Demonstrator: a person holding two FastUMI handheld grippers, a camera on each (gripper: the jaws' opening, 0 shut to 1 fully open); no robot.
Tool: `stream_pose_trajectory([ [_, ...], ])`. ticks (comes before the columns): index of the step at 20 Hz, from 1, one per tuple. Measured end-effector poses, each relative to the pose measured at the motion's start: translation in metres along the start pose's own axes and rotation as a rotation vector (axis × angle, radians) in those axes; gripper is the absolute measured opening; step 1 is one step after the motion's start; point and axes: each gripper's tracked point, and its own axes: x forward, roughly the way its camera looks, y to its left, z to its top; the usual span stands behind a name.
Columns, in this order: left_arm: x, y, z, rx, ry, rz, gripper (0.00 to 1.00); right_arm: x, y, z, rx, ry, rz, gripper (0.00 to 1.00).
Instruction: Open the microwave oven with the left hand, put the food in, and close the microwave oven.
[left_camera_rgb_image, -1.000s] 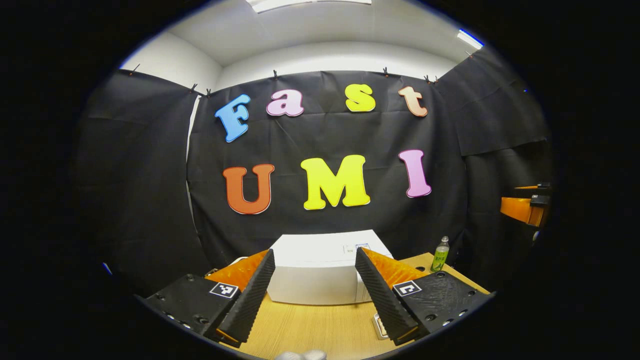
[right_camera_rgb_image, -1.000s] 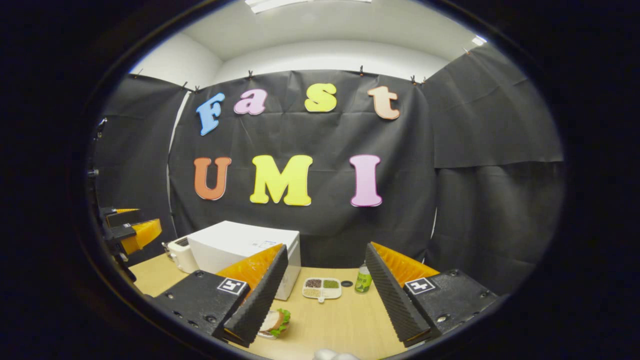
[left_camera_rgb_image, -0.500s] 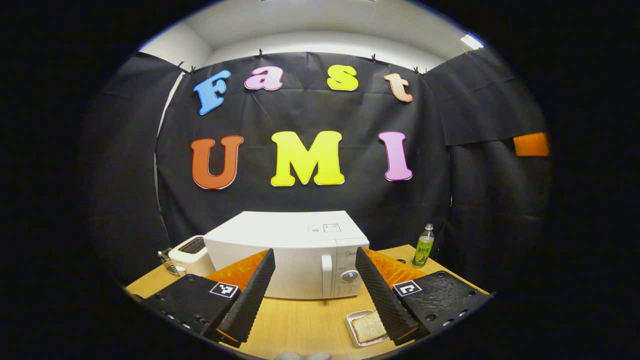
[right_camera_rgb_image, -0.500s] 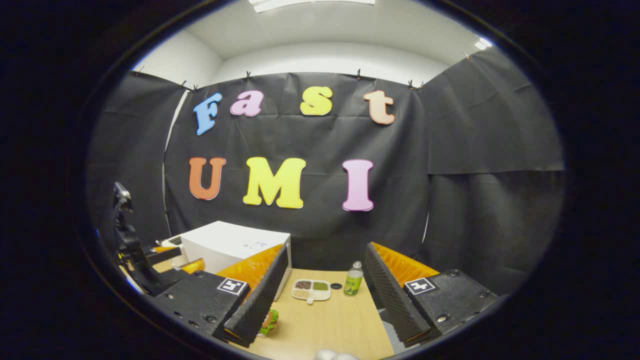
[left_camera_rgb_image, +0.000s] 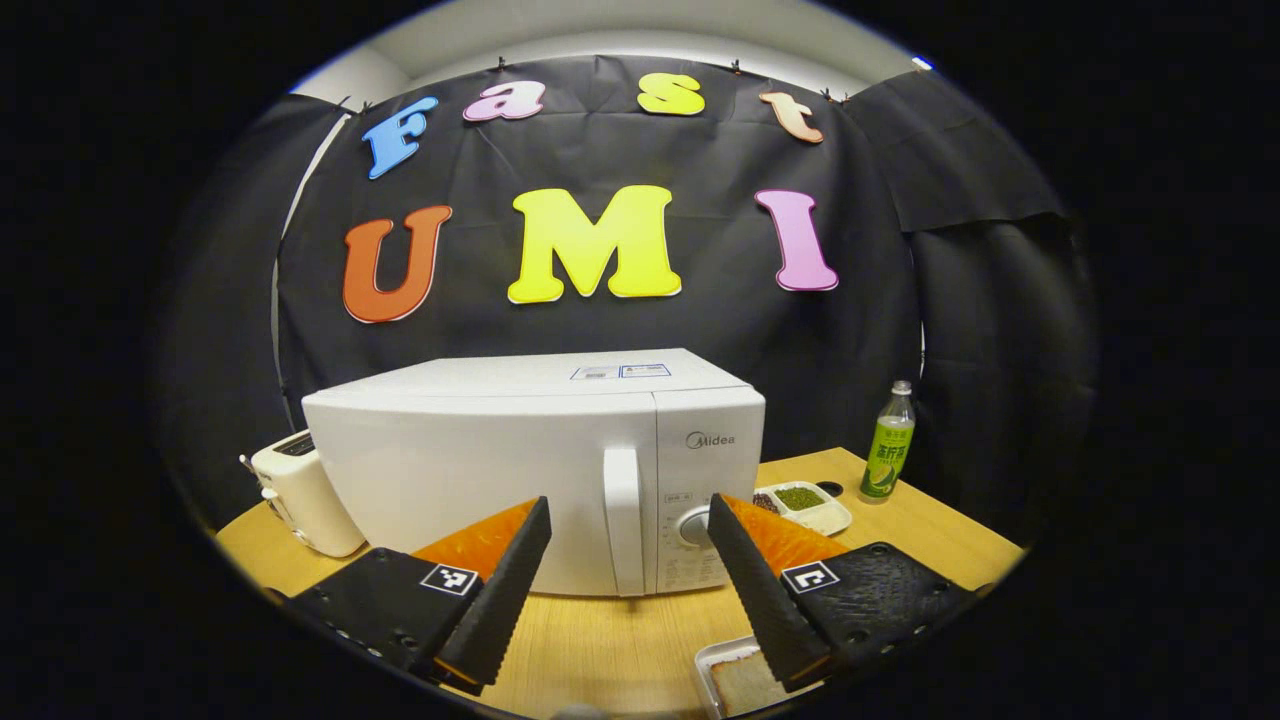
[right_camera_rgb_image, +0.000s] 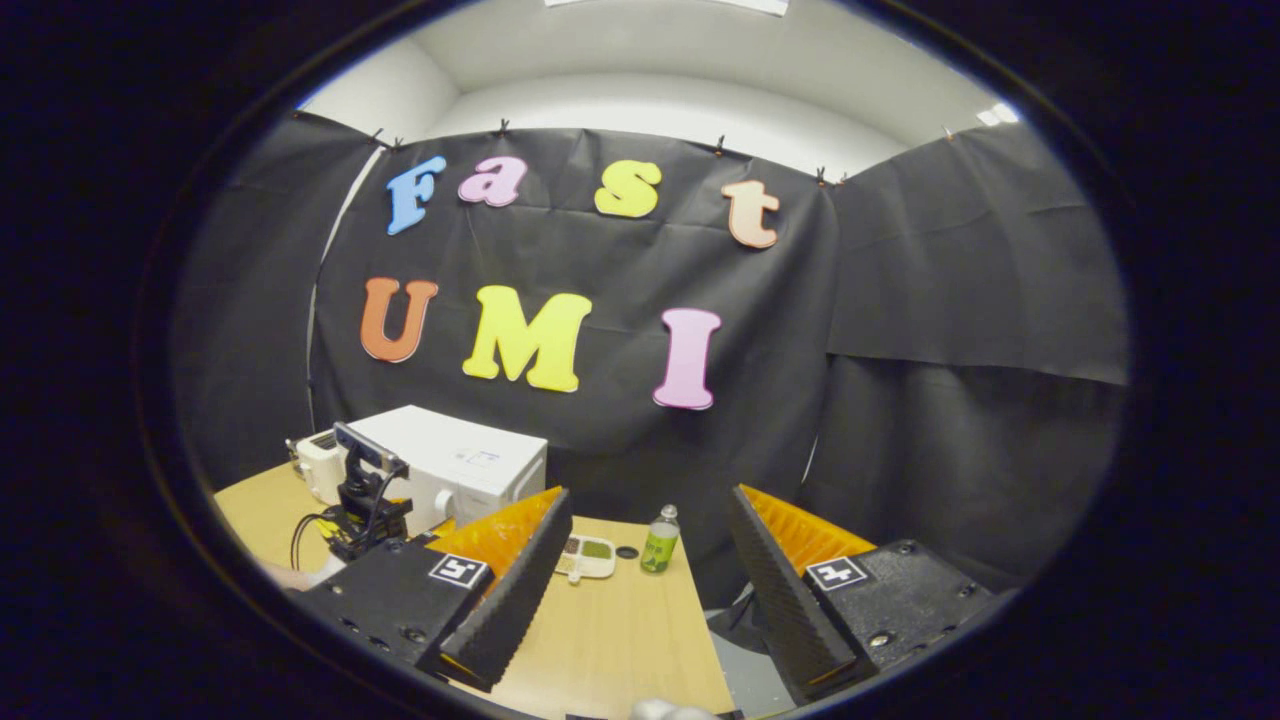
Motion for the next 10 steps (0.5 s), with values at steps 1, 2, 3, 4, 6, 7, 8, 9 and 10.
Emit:
stream_pose_trajectory([
  [1,0.012,0.003,-0.003,0.008,-0.002,0.014,0.93,0.000,0.000,-0.003,0.008,0.010,-0.001,1.00],
  [2,0.019,0.006,-0.009,0.003,0.011,0.029,0.87,0.002,0.001,-0.004,0.014,0.014,-0.001,1.00],
  [3,0.027,0.006,-0.014,-0.012,0.037,0.029,0.73,0.003,0.001,-0.006,0.016,0.018,-0.002,1.00],
  [4,0.032,0.004,-0.017,-0.032,0.041,0.016,0.76,0.005,0.001,-0.007,0.014,0.024,-0.001,1.00],
  [6,0.037,0.003,-0.012,-0.041,0.025,0.001,0.68,0.008,0.002,-0.007,0.016,0.023,0.002,0.96],
  [7,0.043,0.005,-0.008,-0.017,0.012,0.003,0.66,0.011,0.003,-0.008,0.019,0.023,0.005,0.96],
  [8,0.046,0.005,-0.008,-0.013,0.008,-0.006,0.41,0.013,0.003,-0.008,0.024,0.024,0.005,0.96],
  [9,0.052,0.001,-0.010,-0.018,0.010,-0.012,0.27,0.015,0.005,-0.009,0.032,0.027,0.010,0.96],
  [10,0.047,0.003,-0.010,-0.020,0.011,-0.015,0.23,0.017,0.008,-0.010,0.041,0.030,0.018,0.97],
])
